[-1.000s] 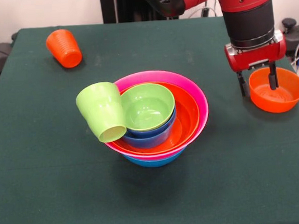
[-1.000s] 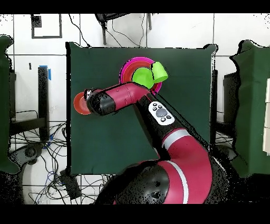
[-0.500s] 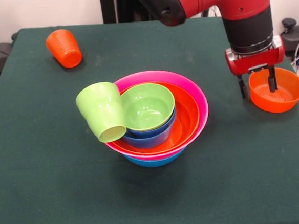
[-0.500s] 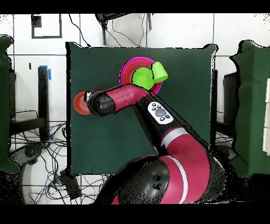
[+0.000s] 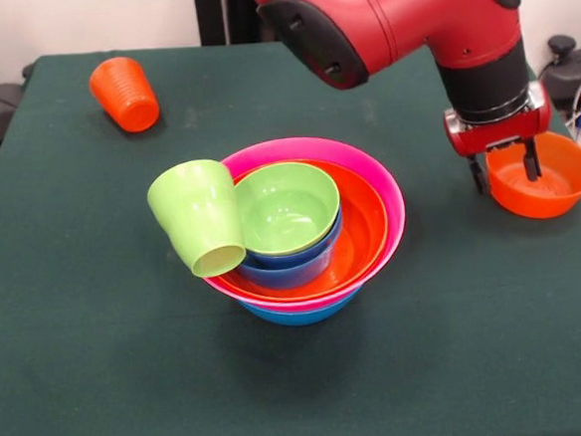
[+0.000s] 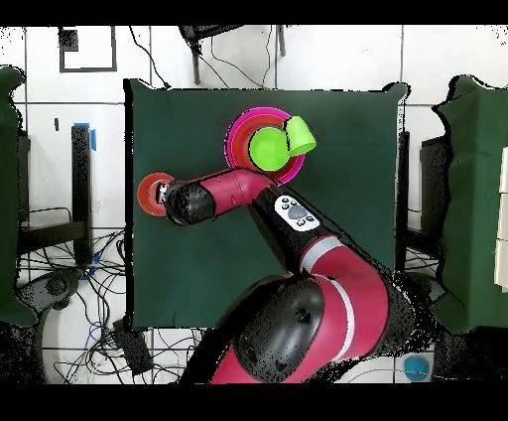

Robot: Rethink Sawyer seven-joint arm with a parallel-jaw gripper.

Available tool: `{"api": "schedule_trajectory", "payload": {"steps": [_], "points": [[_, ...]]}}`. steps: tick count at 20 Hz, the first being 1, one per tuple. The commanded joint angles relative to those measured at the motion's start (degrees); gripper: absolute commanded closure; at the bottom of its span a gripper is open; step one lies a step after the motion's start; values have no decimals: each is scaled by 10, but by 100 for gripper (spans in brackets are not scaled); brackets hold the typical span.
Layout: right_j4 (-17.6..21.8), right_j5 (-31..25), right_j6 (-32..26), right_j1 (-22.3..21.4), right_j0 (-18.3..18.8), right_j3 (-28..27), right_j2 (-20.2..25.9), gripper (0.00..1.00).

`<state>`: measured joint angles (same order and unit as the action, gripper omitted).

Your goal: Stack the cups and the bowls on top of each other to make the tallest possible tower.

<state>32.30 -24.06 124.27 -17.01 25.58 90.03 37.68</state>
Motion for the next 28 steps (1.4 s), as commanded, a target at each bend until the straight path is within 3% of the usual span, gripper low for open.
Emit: {"api": "schedule_trajectory", "payload": {"steps": [1,9,10,23,28], "points": [[5,-34,-100,39,25,-26,33,0],[13,-48,-107,40,30,-37,42,0],[13,-49,-106,41,30,-38,43,100],[13,-63,-115,44,31,-48,48,100],[8,-59,-92,32,24,-57,41,100]]}}
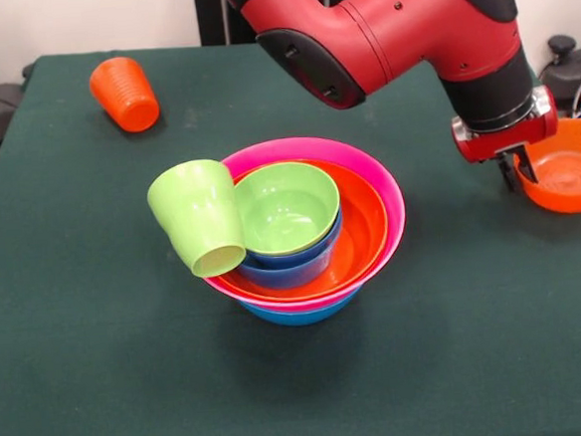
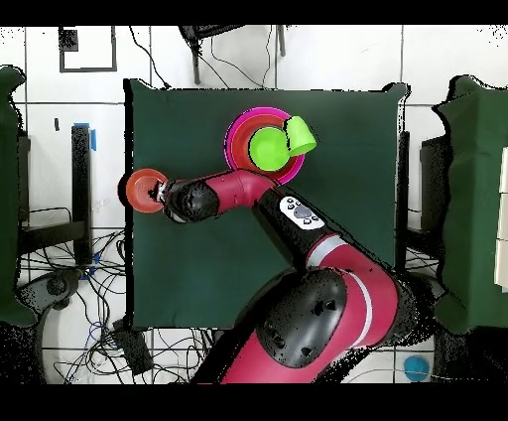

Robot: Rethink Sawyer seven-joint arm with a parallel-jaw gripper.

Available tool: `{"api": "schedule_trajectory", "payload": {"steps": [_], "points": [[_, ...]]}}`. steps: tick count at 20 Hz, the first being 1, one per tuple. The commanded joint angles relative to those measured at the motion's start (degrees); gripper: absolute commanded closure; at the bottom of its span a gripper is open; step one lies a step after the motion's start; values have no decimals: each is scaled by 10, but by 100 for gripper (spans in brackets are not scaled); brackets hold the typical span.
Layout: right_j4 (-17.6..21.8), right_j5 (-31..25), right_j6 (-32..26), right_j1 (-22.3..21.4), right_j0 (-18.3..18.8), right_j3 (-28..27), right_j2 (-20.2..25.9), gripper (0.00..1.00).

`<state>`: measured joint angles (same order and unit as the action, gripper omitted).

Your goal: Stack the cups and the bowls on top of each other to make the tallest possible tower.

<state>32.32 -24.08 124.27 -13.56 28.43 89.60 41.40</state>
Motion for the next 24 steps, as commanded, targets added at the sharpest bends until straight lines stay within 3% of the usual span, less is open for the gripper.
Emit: {"api": "schedule_trajectory", "payload": {"steps": [1,3,6,12,16,24], "points": [[7,-59,-84,-8,-6,-50,0,100],[6,-57,-68,-29,-11,-44,-8,100],[5,-58,-26,-98,-21,-9,-33,100],[-27,-116,-14,-210,-19,55,-41,100],[-54,-154,-20,-261,-11,77,-33,100],[-78,-205,-44,-320,3,93,-30,100]]}}
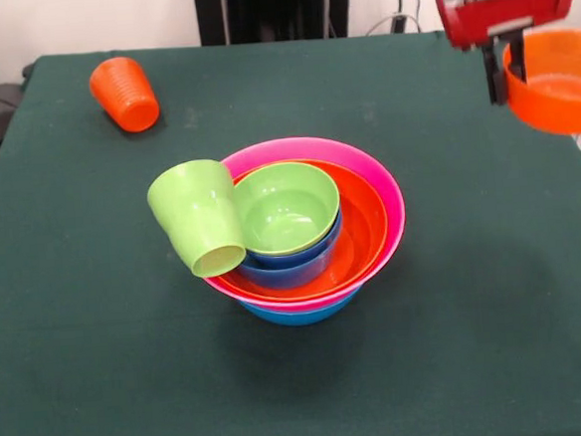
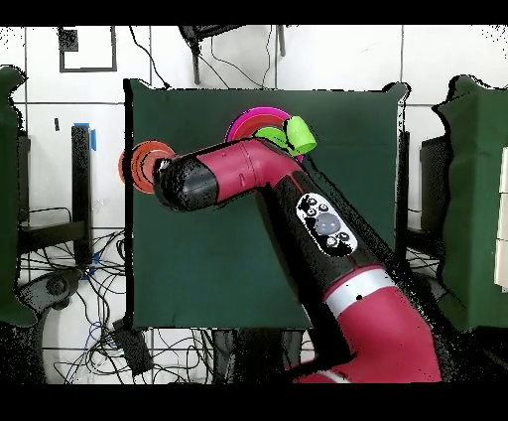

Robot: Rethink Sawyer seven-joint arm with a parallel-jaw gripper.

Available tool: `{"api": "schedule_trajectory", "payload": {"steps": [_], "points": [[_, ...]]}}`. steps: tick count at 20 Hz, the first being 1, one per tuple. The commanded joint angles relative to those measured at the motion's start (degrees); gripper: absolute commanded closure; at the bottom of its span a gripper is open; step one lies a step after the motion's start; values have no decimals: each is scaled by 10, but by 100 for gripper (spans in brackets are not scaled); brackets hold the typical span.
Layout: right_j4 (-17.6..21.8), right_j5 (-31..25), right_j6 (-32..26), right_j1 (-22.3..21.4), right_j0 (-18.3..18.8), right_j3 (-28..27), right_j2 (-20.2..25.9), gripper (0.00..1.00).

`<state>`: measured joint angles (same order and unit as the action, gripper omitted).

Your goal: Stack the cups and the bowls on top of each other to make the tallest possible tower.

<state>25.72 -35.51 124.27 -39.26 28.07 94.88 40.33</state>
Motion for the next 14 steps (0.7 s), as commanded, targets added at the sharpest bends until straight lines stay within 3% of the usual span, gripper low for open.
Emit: {"api": "schedule_trajectory", "payload": {"steps": [1,8,14], "points": [[-13,-96,-49,-67,9,40,-20,100],[-39,-121,-82,-119,48,82,5,100],[-32,-107,-88,-133,63,104,12,100]]}}
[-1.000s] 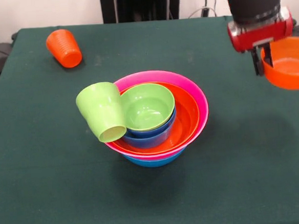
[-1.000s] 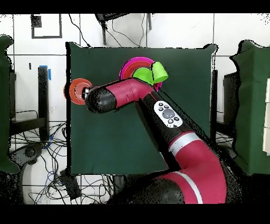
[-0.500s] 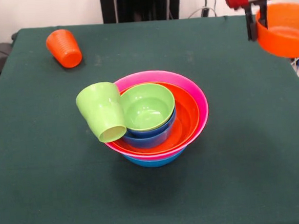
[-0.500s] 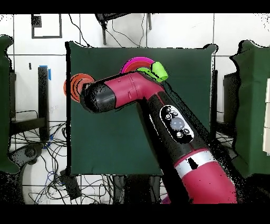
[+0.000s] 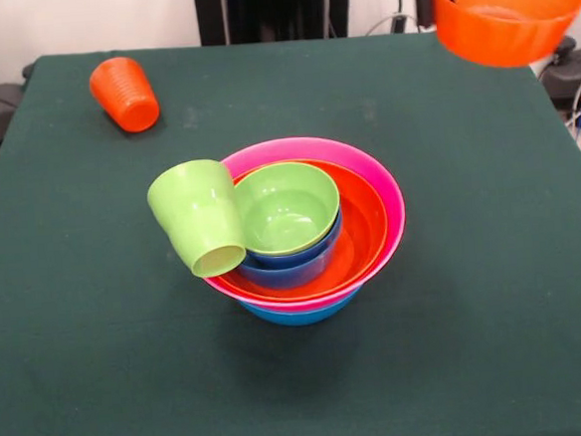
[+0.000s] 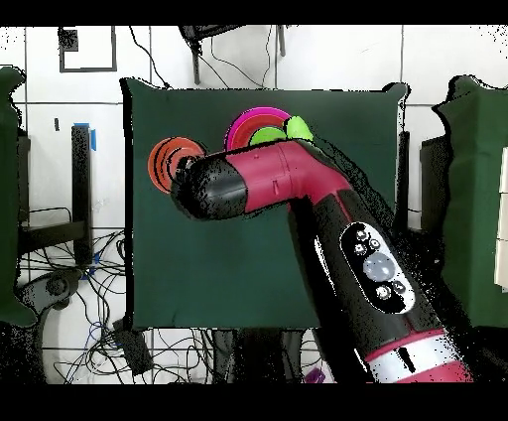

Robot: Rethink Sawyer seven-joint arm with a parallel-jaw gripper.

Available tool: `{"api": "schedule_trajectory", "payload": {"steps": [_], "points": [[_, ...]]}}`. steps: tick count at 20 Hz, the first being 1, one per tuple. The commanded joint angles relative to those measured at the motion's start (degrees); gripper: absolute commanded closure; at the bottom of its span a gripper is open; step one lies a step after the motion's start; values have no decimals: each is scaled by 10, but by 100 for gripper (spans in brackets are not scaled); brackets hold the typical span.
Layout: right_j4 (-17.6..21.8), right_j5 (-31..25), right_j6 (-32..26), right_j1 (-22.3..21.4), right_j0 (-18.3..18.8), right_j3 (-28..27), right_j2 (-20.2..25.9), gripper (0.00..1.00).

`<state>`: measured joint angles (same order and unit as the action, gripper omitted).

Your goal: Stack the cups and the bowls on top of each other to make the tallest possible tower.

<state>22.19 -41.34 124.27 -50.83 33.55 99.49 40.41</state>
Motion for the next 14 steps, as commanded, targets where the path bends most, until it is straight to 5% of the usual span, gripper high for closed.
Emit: {"api": "schedule_trajectory", "payload": {"steps": [1,14], "points": [[3,-49,-91,-19,12,60,13,100],[41,-46,-154,-18,66,62,25,100]]}}
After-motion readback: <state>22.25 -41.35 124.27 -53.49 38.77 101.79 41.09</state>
